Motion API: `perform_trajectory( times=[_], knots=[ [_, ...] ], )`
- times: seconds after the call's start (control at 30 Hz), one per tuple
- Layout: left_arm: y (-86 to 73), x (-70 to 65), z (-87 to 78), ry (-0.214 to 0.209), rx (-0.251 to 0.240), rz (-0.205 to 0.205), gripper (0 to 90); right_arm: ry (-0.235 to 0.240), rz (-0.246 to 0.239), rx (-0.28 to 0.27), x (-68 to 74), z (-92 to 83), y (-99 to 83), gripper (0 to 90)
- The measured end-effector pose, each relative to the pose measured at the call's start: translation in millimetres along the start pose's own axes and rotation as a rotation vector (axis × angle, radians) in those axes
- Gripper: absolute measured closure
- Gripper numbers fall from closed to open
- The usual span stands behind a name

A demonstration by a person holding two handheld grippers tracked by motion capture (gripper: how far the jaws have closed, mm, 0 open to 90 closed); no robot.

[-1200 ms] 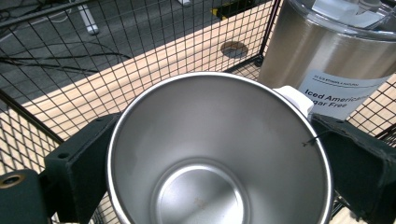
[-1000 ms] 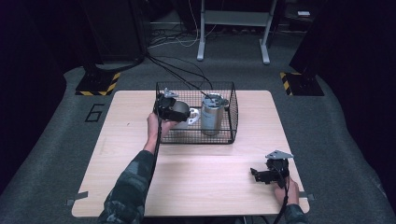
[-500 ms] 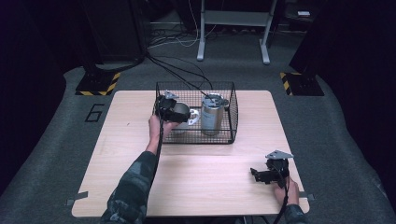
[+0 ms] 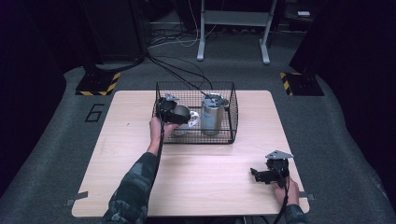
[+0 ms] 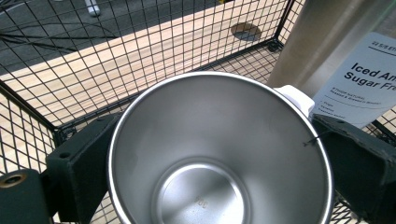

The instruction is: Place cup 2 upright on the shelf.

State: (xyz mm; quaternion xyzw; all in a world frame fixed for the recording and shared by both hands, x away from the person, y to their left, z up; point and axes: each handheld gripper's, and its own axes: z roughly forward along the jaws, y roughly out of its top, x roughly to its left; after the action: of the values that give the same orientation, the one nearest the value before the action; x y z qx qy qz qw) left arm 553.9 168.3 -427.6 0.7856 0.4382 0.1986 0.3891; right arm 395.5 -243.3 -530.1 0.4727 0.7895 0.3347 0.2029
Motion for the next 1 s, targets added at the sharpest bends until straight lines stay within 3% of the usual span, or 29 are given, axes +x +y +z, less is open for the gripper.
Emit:
perform_trajectory(
  times=[0.33,1.0],
  knots=[
    [-3.9,-0.1,5.1,0.012,0.007,-0.026,6.1,0.000,0.001,0.000,0.0,0.1,0.0,0.0],
    [-5.5,2.2,7.2,0.004,0.031,-0.034,6.1,0.001,0.004,0.000,0.3,0.1,0.0,0.0]
  ],
)
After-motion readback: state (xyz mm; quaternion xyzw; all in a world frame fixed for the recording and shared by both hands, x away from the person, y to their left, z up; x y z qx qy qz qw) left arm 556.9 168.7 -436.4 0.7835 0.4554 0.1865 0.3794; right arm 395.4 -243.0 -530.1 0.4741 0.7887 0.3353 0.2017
